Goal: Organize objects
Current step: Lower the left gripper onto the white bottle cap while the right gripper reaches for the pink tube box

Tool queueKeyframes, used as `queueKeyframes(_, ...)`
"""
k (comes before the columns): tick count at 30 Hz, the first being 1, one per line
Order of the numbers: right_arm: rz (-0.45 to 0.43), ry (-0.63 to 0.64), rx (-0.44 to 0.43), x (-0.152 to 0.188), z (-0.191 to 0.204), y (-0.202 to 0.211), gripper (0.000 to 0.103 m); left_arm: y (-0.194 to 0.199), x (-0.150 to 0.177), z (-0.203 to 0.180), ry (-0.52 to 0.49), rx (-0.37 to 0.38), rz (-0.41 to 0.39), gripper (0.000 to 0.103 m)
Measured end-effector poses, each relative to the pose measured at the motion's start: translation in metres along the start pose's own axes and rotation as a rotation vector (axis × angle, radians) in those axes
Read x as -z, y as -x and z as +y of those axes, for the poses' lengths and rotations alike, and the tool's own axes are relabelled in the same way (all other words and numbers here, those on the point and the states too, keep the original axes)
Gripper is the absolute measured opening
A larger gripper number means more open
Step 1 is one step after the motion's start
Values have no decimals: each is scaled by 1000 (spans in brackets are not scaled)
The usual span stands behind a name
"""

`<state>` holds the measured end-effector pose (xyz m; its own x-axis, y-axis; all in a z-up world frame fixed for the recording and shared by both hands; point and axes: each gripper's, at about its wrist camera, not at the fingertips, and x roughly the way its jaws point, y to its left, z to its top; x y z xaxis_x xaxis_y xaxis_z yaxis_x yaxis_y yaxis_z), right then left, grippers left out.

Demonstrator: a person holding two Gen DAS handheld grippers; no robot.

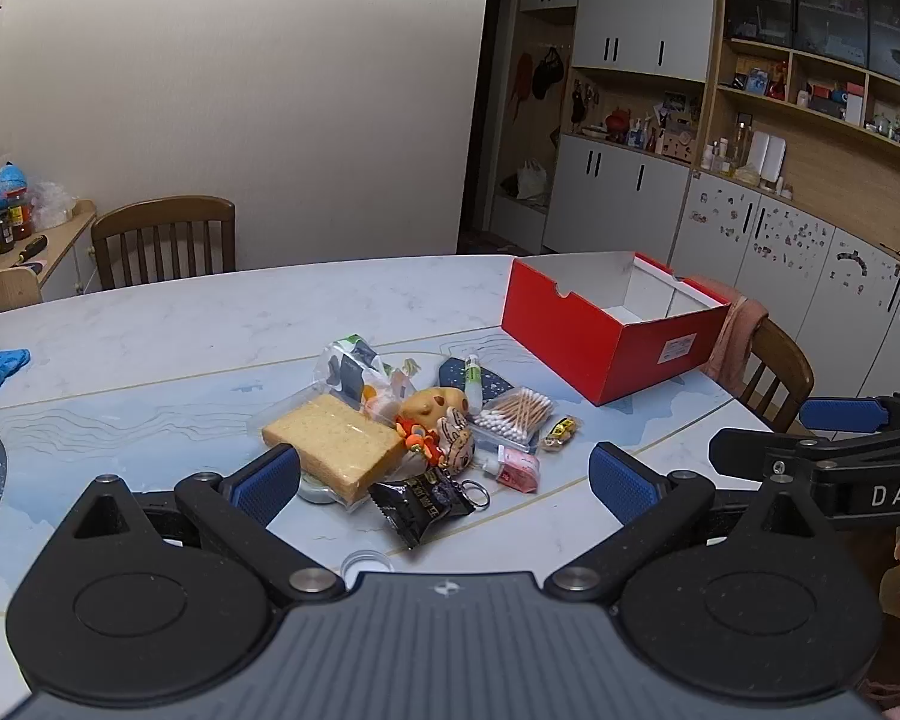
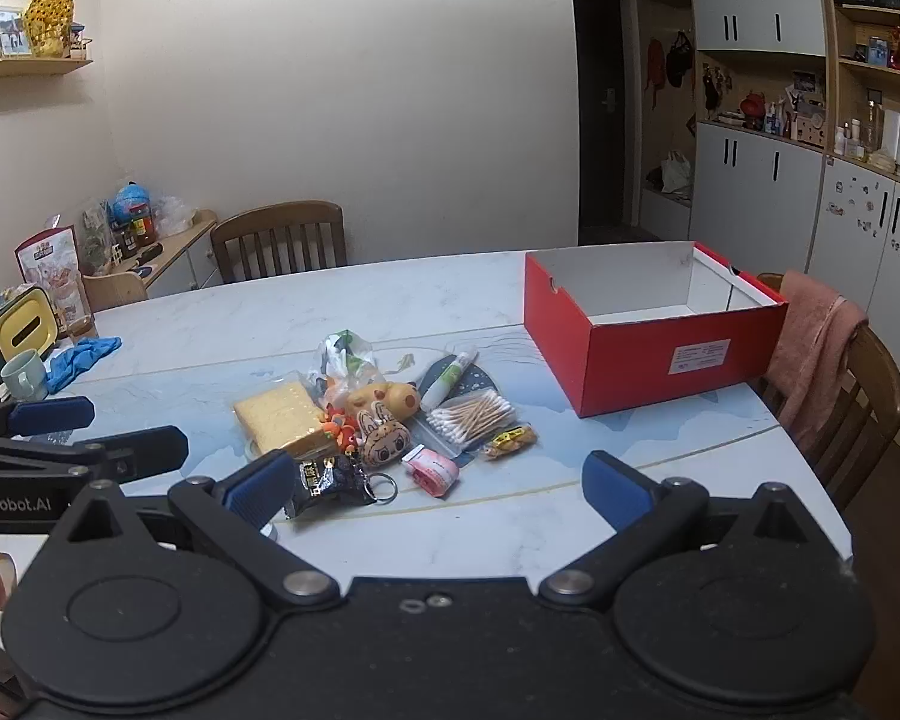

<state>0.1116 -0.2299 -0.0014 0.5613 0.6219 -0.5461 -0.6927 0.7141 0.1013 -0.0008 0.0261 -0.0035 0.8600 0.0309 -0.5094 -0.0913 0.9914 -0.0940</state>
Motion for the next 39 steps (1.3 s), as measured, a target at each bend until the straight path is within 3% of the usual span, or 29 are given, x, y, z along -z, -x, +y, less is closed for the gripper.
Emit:
queueKeyframes(17,67,52,-74,-8,4,-38,102,-29,3,30,87,28,56,103)
queueKeyframes(30,170,138,-130,1,-11,-110,101,-91,39,38,5,-39,171,103)
queueKeyframes(39,254,192,-163,3,-20,-170,89,-127,62,39,9,-113,257,102)
